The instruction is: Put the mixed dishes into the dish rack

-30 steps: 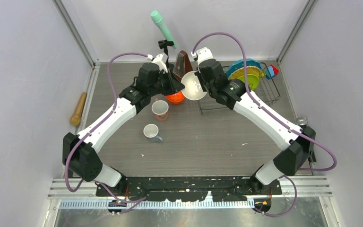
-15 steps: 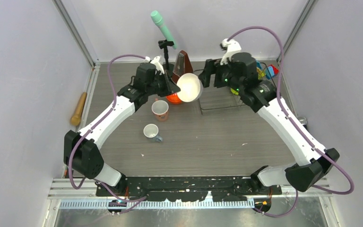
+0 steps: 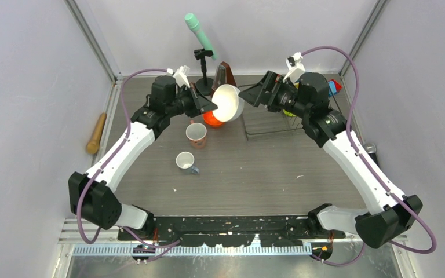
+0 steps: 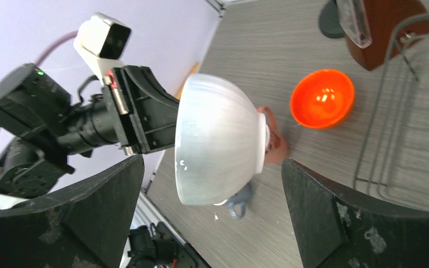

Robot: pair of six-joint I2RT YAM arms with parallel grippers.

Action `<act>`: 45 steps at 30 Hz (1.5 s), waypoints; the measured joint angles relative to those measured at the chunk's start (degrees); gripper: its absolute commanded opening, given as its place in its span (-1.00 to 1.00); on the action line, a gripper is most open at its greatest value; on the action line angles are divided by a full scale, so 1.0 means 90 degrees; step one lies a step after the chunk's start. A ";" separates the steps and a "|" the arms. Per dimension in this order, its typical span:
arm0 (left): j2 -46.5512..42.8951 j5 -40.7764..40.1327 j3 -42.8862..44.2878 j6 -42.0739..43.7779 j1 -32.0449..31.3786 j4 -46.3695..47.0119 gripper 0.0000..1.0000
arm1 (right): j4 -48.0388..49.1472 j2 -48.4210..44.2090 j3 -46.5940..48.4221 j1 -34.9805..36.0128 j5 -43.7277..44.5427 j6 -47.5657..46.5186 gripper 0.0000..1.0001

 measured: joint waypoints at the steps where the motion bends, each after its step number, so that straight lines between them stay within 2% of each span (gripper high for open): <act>1: -0.0085 0.0015 -0.0032 -0.0022 0.0002 0.0002 -1.00 | 0.0078 -0.0041 -0.0007 0.0000 -0.0053 0.0073 0.99; 18: -0.0427 0.0469 -0.0068 -0.0216 0.0041 0.0058 -1.00 | 0.0566 -0.0413 -0.0243 0.0000 -0.0597 0.0068 0.99; 45: -0.0425 0.0867 -0.0068 -0.0668 0.0041 0.0386 -1.00 | 0.0913 -0.0134 -0.0403 0.0000 -0.1362 0.0369 0.98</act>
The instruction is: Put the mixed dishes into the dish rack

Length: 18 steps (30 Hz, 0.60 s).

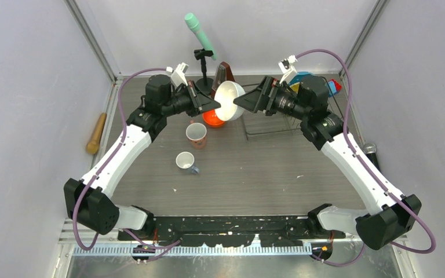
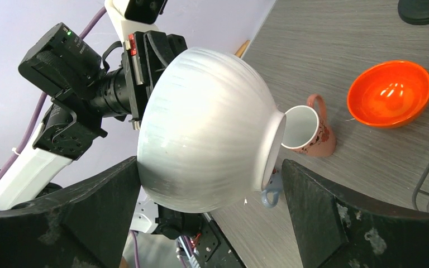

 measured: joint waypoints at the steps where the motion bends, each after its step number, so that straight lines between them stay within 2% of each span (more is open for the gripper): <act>1: 0.0007 0.0002 0.0000 -0.0005 0.0000 0.0005 -1.00 | 0.0017 0.0000 -0.0022 0.0000 -0.0012 0.0015 0.97; 5: 0.0056 0.0036 0.0000 -0.0024 0.0000 0.0083 -1.00 | 0.0112 0.0015 -0.0068 0.0000 -0.0073 0.0090 0.67; 10: 0.0131 0.0070 0.0000 -0.0102 0.0000 0.0146 -1.00 | 0.0352 0.0044 -0.0165 0.0000 -0.0146 0.0287 0.40; 12: 0.0180 0.0097 0.0000 -0.0148 0.0005 0.0177 -1.00 | 0.0454 0.0056 -0.0233 -0.0007 -0.0187 0.0369 0.11; 13: 0.0199 0.0100 0.0000 -0.0155 0.0007 0.0182 -1.00 | 0.0476 0.0073 -0.0240 -0.0015 -0.0185 0.0376 -0.18; 15: 0.0250 0.0136 0.0000 -0.0168 0.0027 0.0221 -1.00 | 0.0505 0.0097 -0.0260 -0.0019 -0.0175 0.0393 -0.50; 18: 0.0338 0.0168 0.0000 -0.0172 0.0036 0.0282 -0.97 | 0.0522 0.0143 -0.0265 -0.0022 -0.0107 0.0393 -0.85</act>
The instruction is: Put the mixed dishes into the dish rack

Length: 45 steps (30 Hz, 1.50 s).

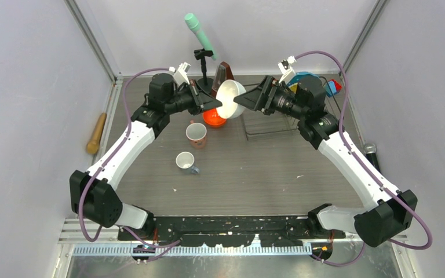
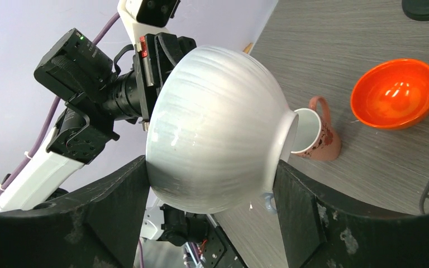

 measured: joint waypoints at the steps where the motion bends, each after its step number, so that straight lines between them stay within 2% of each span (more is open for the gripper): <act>1: 0.0039 -0.0002 0.0000 -0.0002 0.0000 0.0041 -0.89 | -0.0005 0.0007 0.0000 0.0000 0.0041 -0.0005 -0.89; 2: 0.0078 -0.0005 0.0000 -0.0005 0.0000 0.0090 -0.83 | -0.0015 0.0012 0.0000 0.0000 0.0104 -0.0017 -0.97; 7: 0.0440 -0.0024 0.0044 -0.0138 -0.0012 0.0481 -0.58 | -0.0175 0.0024 0.0000 -0.0078 0.0498 -0.0090 -0.99; 10: 0.0823 -0.0068 0.0284 -0.0177 -0.0063 0.0668 -0.36 | -0.0248 0.0100 0.0000 -0.0260 0.0653 -0.0070 -0.99; 14: 0.1394 -0.0170 0.0758 -0.0233 -0.0138 0.0891 0.19 | -0.0408 0.0272 0.0002 -0.0690 0.0976 0.0002 -0.99; 17: 0.1673 -0.0265 0.0971 -0.0279 -0.0175 0.0971 0.46 | -0.0578 0.0435 0.0058 -0.0962 0.1253 0.0046 -0.99; 23: 0.1770 -0.0556 0.1005 -0.0119 -0.0187 0.0865 0.52 | -0.1409 0.0940 0.0738 -0.1151 0.1991 -0.0551 -0.99; 30: 0.1627 -0.0743 0.0957 0.0255 -0.0187 0.0522 0.50 | -0.2667 0.2023 0.2312 -0.1022 0.2895 -0.2370 -0.99; 39: 0.0801 -0.0794 0.0665 0.0600 -0.0187 0.0163 0.50 | -0.4175 0.3779 0.3949 -0.0415 0.3847 -0.4823 -0.99; 45: 0.0338 -0.0794 0.0396 0.0631 -0.0187 0.0007 0.53 | -0.4563 0.4694 0.4192 -0.0034 0.4920 -0.5748 -0.99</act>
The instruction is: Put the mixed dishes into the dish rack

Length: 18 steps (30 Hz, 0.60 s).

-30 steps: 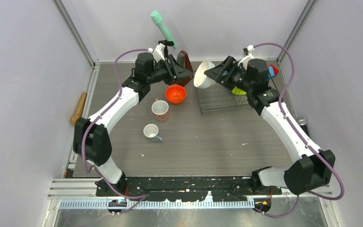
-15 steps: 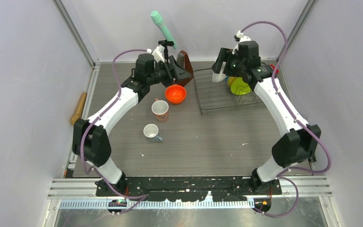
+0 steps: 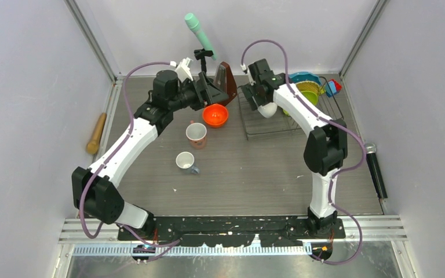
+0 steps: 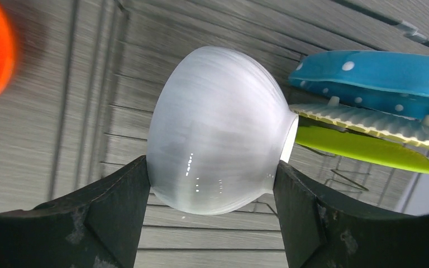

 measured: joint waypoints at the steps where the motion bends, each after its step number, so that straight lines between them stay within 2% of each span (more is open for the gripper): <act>1: -0.0051 0.0000 -0.0022 -0.0002 0.0000 -0.0034 0.53 | -0.0022 0.0112 0.0000 0.0041 0.0206 -0.0095 -0.99; 6: -0.0296 -0.0012 -0.0148 -0.0260 0.0000 -0.0102 0.54 | 0.0039 0.0765 0.0136 0.0221 0.1195 -0.0583 -0.99; 11: -0.0374 0.0104 -0.0197 -0.0658 0.0007 -0.0126 0.59 | 0.0444 0.1183 0.0153 0.0347 0.1785 -0.0906 -0.99; 13: -0.0384 0.0119 -0.0197 -0.0755 0.0032 -0.0267 0.61 | 0.0661 0.1277 0.0143 0.0420 0.2013 -0.1022 -0.68; 14: -0.0401 0.0134 -0.0197 -0.0784 0.0058 -0.0374 0.62 | 0.0777 0.1319 0.0134 0.0457 0.2118 -0.1078 -0.27; 15: -0.0427 0.0158 -0.0197 -0.0809 0.0083 -0.0483 0.63 | 0.0889 0.1360 0.0126 0.0488 0.2200 -0.1127 -0.06; 16: -0.0466 0.0177 -0.0197 -0.0828 0.0124 -0.0593 0.69 | 0.0981 0.1394 0.0114 0.0520 0.2239 -0.1161 0.33; 18: -0.0590 0.0214 -0.0197 -0.0891 0.0214 -0.0787 0.76 | 0.1090 0.1430 0.0092 0.0561 0.2314 -0.1197 0.59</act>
